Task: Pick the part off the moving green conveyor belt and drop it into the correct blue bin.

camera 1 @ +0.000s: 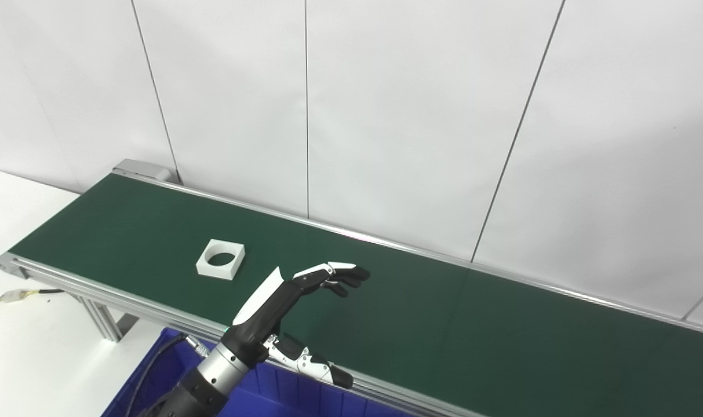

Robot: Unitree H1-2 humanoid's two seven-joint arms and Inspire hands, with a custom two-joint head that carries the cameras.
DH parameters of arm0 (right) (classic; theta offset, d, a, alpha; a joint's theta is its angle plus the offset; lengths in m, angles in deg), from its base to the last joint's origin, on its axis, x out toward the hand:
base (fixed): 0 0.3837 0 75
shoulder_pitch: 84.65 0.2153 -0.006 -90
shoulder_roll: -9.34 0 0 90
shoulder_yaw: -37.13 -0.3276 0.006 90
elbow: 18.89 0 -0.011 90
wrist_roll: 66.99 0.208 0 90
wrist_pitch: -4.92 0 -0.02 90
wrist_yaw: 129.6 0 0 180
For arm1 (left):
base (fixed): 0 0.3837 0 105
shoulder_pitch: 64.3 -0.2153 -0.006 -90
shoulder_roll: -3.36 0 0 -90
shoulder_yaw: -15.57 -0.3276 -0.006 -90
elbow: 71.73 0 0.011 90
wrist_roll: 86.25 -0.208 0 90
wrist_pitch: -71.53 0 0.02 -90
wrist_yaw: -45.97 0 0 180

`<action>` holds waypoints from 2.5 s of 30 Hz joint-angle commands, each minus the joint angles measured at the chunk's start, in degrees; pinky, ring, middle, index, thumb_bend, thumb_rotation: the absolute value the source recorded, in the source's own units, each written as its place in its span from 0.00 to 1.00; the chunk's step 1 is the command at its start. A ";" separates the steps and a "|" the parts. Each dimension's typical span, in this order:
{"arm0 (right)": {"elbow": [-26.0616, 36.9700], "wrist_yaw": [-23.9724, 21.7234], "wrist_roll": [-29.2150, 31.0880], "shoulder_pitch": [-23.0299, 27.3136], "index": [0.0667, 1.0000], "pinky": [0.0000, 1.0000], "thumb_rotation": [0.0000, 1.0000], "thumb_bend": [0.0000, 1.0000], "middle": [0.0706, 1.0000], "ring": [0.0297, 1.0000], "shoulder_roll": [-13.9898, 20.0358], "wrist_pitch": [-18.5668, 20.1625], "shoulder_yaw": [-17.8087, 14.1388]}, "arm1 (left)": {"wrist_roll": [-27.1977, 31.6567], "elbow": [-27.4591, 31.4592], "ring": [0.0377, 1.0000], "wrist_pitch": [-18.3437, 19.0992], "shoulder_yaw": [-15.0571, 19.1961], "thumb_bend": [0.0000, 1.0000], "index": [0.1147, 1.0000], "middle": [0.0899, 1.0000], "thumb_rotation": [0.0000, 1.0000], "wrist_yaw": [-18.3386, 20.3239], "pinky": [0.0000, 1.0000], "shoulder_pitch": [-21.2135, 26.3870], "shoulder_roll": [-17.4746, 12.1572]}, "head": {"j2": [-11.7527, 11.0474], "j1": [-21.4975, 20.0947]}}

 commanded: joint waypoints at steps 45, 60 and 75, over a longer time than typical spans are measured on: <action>-1.53 1.29 -0.26 2.99 0.90 0.69 0.28 0.89 0.86 0.82 -1.25 -4.74 0.49 | -19.24 -11.65 0.88 17.85 -0.12 0.81 0.91 0.92 0.28 -0.09 0.79 17.67 -7.18 | 0.01 -1.27; -2.07 1.07 0.22 3.18 0.88 0.68 0.28 0.90 0.85 0.80 -1.31 -5.28 0.44 | -21.00 -19.98 0.88 16.46 -2.00 0.88 0.90 0.92 0.18 -0.70 0.77 22.53 -10.24 | 0.21 -3.30; -1.28 0.72 0.12 2.81 0.89 0.68 0.28 0.90 0.85 0.80 -1.07 -4.74 0.43 | -24.56 -26.54 0.97 18.40 -5.36 0.93 0.92 0.96 0.13 0.19 0.99 26.33 -12.91 | 0.25 -2.46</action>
